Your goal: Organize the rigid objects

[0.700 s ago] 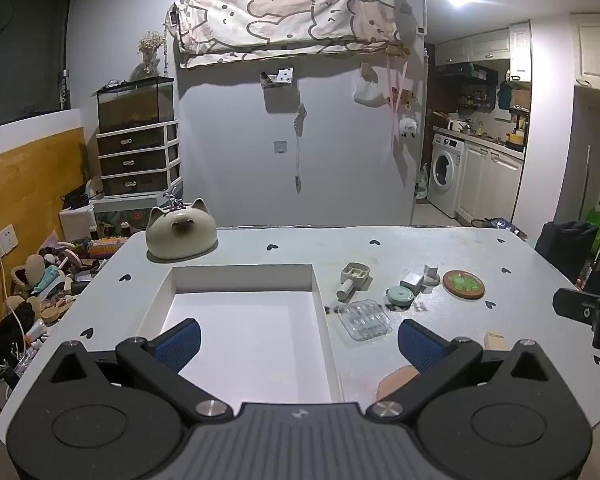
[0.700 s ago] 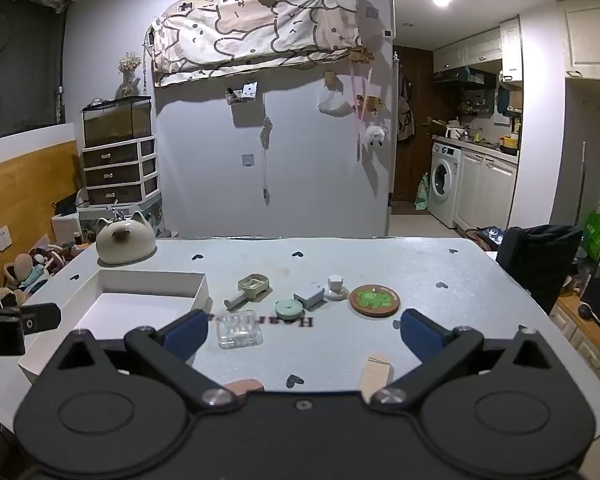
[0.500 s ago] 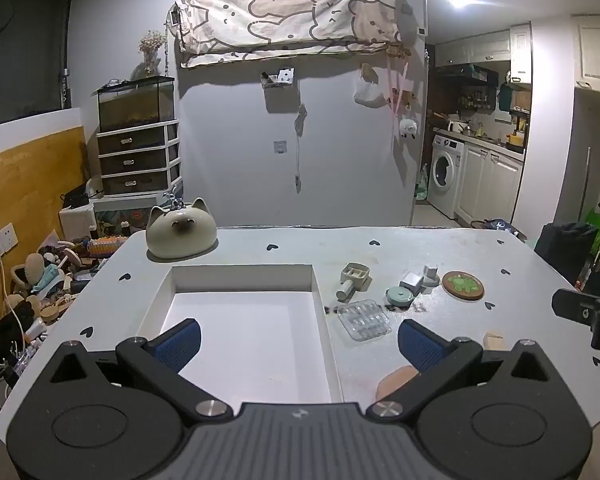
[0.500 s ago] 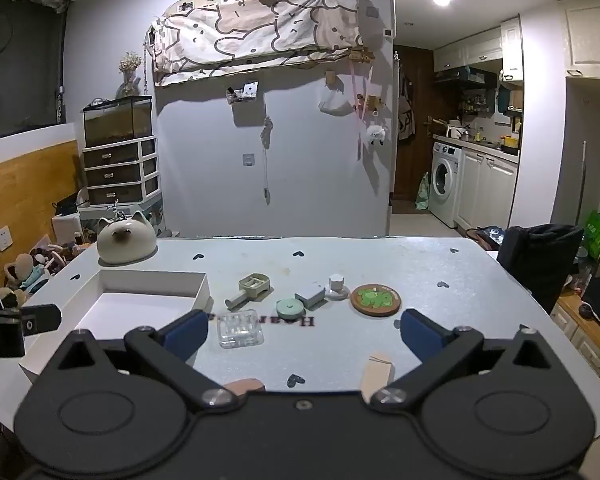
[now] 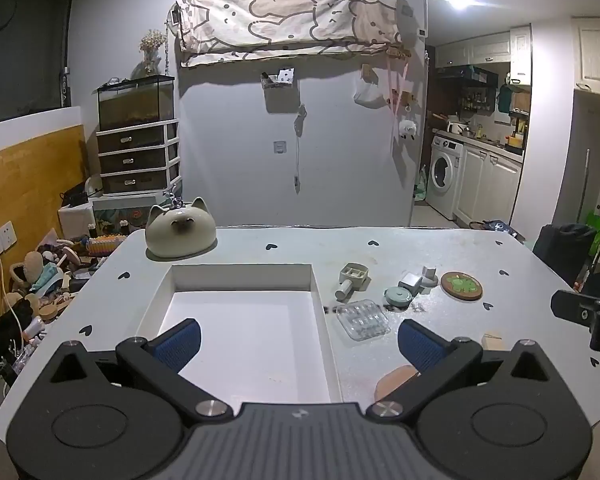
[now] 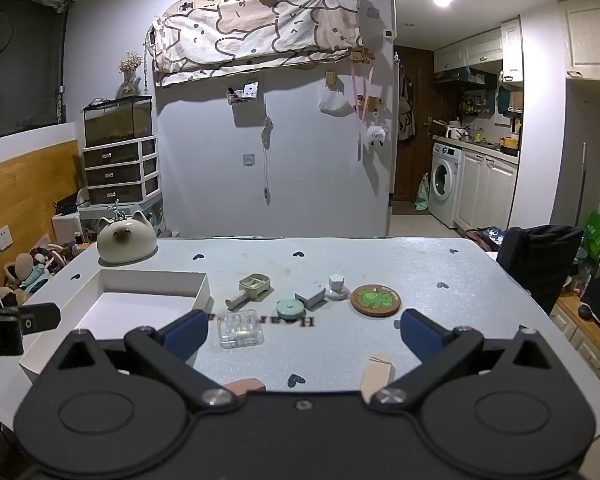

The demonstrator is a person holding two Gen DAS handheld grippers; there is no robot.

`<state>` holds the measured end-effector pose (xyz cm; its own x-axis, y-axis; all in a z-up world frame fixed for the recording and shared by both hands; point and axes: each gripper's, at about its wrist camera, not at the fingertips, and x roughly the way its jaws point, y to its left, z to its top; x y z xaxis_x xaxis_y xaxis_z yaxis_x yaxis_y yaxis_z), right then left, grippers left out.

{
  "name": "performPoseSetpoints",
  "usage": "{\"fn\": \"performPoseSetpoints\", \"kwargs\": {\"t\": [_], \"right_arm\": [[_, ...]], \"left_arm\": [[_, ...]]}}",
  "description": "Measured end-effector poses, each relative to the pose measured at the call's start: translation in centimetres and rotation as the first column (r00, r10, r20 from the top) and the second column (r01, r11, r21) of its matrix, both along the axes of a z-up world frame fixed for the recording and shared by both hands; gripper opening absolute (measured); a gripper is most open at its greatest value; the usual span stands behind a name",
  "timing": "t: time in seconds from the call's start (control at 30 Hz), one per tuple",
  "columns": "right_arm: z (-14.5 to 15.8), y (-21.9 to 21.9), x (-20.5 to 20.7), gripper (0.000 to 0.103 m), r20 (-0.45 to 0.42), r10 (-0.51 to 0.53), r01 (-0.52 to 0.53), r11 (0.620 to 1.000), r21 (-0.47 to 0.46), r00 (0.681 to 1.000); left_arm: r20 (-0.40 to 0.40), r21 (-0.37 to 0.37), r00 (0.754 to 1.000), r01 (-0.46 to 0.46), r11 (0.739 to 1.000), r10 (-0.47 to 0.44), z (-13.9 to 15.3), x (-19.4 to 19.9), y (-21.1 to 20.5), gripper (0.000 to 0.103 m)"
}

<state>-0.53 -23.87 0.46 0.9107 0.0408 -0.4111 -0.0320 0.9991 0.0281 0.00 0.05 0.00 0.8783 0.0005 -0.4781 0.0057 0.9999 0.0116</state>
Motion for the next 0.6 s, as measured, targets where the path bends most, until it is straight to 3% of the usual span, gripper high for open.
{"fn": "performPoseSetpoints", "kwargs": {"t": [0.6], "right_arm": [[0.03,0.11,-0.03,0.103,0.002,0.000,0.000,1.000,-0.002,1.000]], "left_arm": [[0.000,-0.005,1.000,0.000,1.000,0.000,0.00,0.00,0.06,0.103]]}}
